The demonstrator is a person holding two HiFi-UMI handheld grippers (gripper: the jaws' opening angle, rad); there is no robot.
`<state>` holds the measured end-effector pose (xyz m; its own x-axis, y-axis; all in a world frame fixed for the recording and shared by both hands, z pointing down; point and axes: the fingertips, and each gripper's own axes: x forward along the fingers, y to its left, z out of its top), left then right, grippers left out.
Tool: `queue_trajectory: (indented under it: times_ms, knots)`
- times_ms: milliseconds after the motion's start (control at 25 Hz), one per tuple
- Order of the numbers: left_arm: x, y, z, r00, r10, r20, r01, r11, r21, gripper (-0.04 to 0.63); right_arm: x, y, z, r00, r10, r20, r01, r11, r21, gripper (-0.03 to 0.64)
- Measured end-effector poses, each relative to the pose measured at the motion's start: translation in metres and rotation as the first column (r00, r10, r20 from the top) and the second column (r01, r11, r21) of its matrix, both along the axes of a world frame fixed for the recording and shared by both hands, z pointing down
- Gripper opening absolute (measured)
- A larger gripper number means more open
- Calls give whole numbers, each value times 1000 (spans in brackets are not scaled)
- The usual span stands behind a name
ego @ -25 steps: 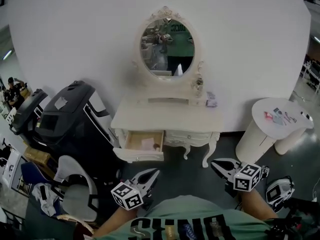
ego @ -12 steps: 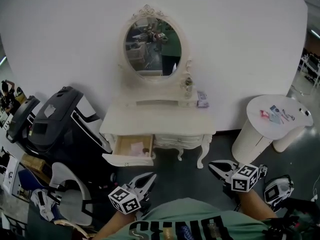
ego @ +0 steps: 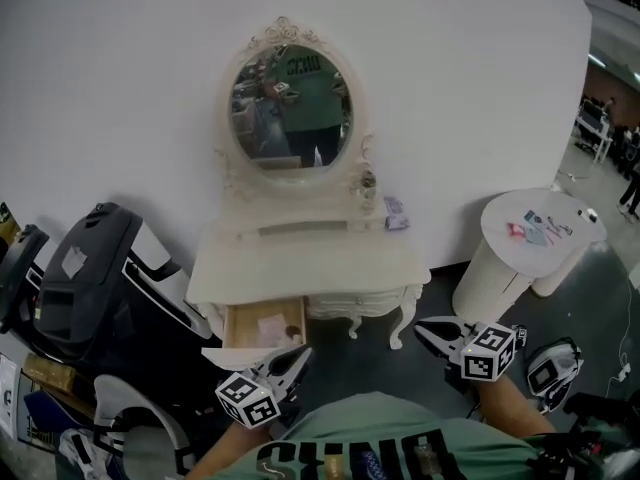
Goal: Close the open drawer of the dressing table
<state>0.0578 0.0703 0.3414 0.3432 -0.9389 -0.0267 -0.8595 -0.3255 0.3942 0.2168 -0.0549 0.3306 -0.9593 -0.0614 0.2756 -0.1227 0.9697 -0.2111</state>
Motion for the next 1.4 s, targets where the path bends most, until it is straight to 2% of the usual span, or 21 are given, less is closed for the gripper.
queue_trajectory:
  times_ms: [160, 400, 720, 960, 1160, 1320, 1400]
  knots:
    - [-54, -5, -9, 999, 36, 7, -36, 999, 28, 9, -49, 2, -4, 999, 37, -5, -37, 999, 5, 11]
    - [-115, -1, 0, 999, 40, -22, -39, 999, 29, 9, -121, 15, 0, 999, -6, -51, 7, 1000, 19, 11]
    - [-183, 19, 15, 996, -58, -66, 60, 998, 31, 9, -200, 13, -6, 993, -91, -82, 95, 994, 49, 11]
    - [-207, 27, 13, 981, -183, -70, 185, 983, 18, 9, -249, 14, 1, 963, -251, -102, 255, 966, 34, 11]
    - [-222, 31, 15, 947, -318, -42, 318, 948, 4, 9, -283, -1, 7, 922, -381, -77, 383, 924, 19, 11]
    - [-225, 17, 18, 900, -435, -19, 435, 901, -7, 9, -301, -24, 8, 864, -500, -59, 503, 864, 37, 11]
    - [-220, 0, 18, 875, -483, -34, 484, 875, -7, 9, -303, -45, 10, 839, -541, -57, 543, 839, 33, 11]
